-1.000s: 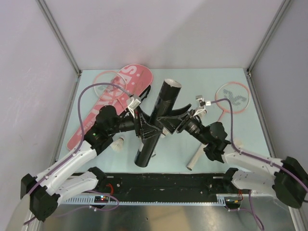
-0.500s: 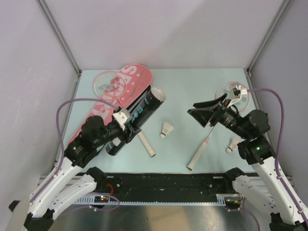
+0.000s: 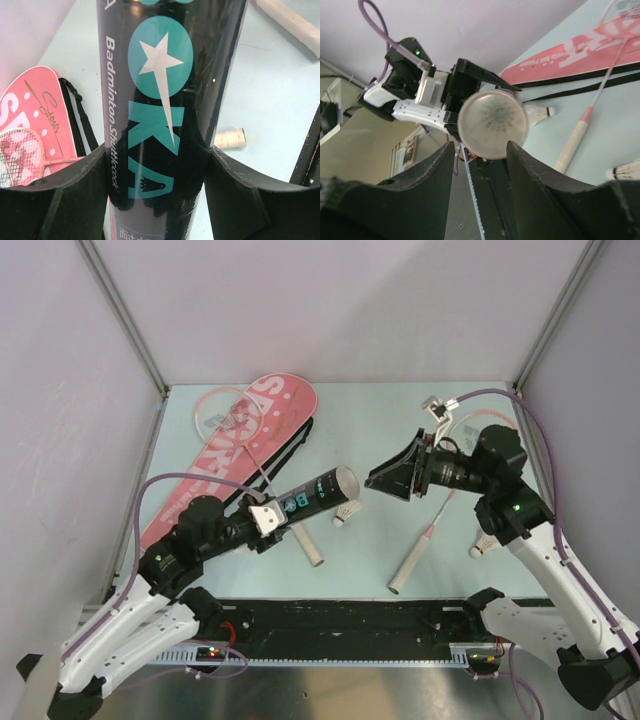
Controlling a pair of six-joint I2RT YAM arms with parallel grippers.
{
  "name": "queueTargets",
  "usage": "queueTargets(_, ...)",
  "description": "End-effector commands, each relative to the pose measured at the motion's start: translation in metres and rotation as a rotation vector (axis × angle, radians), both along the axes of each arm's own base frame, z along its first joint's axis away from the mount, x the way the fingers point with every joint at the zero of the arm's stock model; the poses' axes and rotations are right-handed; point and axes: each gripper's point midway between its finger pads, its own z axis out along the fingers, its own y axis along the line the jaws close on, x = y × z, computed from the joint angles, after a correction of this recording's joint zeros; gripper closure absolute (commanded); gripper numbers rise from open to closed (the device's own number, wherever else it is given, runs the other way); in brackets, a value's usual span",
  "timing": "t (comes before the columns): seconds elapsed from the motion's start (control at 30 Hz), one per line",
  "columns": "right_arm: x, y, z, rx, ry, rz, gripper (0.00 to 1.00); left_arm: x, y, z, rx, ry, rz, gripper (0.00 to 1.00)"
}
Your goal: Pack up the badminton gear
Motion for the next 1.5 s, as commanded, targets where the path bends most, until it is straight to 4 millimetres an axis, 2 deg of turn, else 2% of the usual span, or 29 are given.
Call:
queueTargets(0.0,-0.019,0.013,0.013,-0.022,-0.078,0.074,0.49,0.004,-0.006,0.015,-0.006,-0.077,-0.020,0.88)
queueTargets(0.2,-0.025,0.031,0.003,-0.050,-0.078,0.098,0.49,0.005,-0.009,0.014,-0.003,-0.056,-0.015,0.90)
queueTargets(0.43,-0.022,0.051,-0.014,-0.091,-0.052,0.106,0.50,0.003,-0.010,0.015,-0.015,-0.054,-0.023,0.92)
queueTargets(0.5,-0.020,0.054,-0.018,-0.099,-0.052,0.103,0.51,0.003,-0.008,0.015,-0.015,-0.059,-0.018,0.92)
queueTargets(0.57,-0.017,0.054,-0.019,-0.108,-0.054,0.090,0.56,0.003,-0.007,0.015,-0.014,-0.062,-0.016,0.93)
queueTargets(0.77,-0.011,0.050,-0.024,-0.132,-0.065,0.047,0.78,0.005,-0.005,0.016,-0.009,-0.070,0.000,0.94)
queueTargets(0.87,-0.011,0.049,-0.025,-0.142,-0.070,0.041,0.93,0.006,-0.005,0.018,-0.011,-0.073,0.003,0.94)
queueTargets(0.93,-0.011,0.048,-0.025,-0.142,-0.070,0.040,0.98,0.007,-0.004,0.017,-0.009,-0.071,0.009,0.95)
queueTargets(1.07,-0.010,0.041,-0.018,-0.121,-0.066,0.031,1.00,0.013,0.000,0.016,0.004,-0.067,0.056,0.98)
queueTargets(1.23,0.001,0.020,-0.006,-0.071,-0.029,0.001,1.00,0.023,0.013,0.014,0.044,-0.081,0.135,1.00)
queueTargets(1.47,-0.003,-0.004,0.010,-0.037,-0.071,0.007,1.00,0.024,0.018,0.009,0.068,-0.095,0.147,1.00)
